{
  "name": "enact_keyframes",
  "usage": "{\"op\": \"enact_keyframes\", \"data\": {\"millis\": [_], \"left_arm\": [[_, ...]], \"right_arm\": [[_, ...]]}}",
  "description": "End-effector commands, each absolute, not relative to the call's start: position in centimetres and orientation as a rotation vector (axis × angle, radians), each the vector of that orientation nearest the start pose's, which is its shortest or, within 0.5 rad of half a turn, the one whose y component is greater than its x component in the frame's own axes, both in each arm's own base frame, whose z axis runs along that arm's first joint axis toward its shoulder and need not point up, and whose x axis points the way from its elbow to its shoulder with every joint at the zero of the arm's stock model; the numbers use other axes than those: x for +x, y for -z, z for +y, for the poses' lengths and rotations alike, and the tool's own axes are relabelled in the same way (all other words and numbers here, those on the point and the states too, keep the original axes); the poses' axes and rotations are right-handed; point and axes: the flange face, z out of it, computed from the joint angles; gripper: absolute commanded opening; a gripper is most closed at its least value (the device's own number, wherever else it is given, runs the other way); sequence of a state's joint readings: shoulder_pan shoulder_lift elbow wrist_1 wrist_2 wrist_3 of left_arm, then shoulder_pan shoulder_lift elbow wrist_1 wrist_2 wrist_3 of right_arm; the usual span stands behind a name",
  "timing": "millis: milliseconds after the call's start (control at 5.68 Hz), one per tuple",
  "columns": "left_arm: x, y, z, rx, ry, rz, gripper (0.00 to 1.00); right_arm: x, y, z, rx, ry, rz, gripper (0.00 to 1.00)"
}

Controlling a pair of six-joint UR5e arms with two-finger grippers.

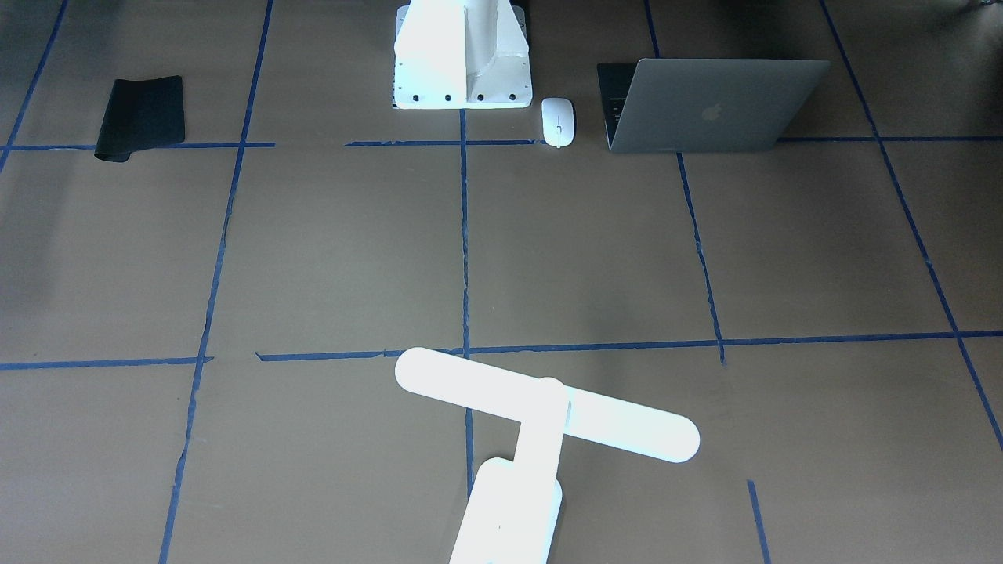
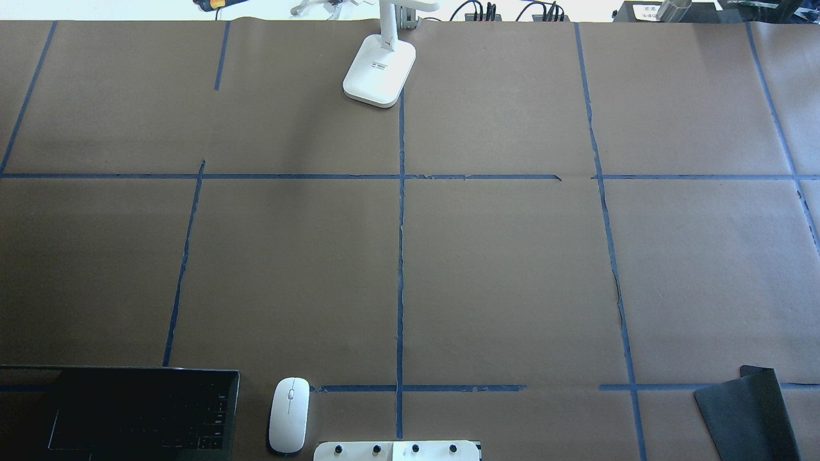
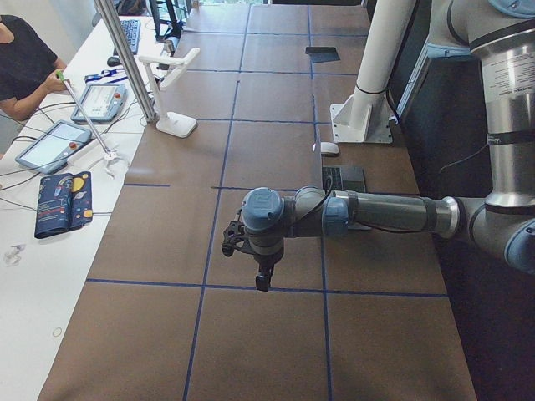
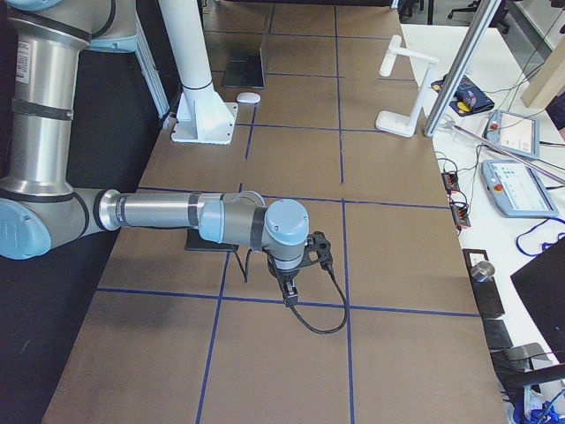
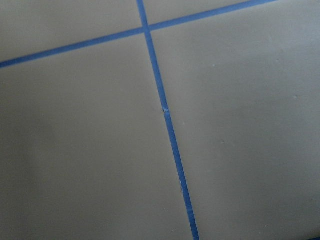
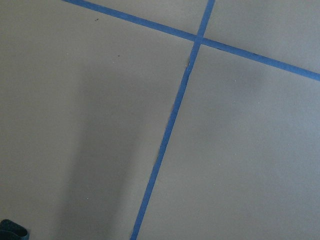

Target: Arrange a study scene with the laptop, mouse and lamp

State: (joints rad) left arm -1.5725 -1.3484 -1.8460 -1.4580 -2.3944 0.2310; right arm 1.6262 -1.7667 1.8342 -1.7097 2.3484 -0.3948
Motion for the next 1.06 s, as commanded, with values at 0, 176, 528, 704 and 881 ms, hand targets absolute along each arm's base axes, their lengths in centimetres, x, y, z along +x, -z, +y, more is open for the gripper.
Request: {"op": "enact_keyframes", "data": {"millis": [0, 176, 528, 704, 881], "left_arm": [[-5.9, -61.8, -40.5, 0.046, -0.155, 0.827, 1.0], [-6.1, -61.7, -40.7, 0.047, -0.162, 0.783, 1.0], [-4.8, -61.1, -40.8, 0.047, -0.206, 0.744, 1.0], [-4.0, -60.3, -40.9, 0.066, -0.218, 0.857, 1.0], [-3.7, -60.5, -40.3, 0.064, -0.214, 0.904, 1.0]], "right_arm": [[8.6, -63.5, -39.4, 0.063, 0.273, -0.775, 1.0], [8.3, -63.5, -39.4, 0.049, 0.267, -0.79, 1.0], [7.3, -63.6, -39.8, 0.042, 0.291, -0.794, 1.0], [6.9, -63.7, -39.9, 0.037, 0.302, -0.79, 1.0], [6.9, -63.7, -39.9, 0.036, 0.304, -0.79, 1.0]]}}
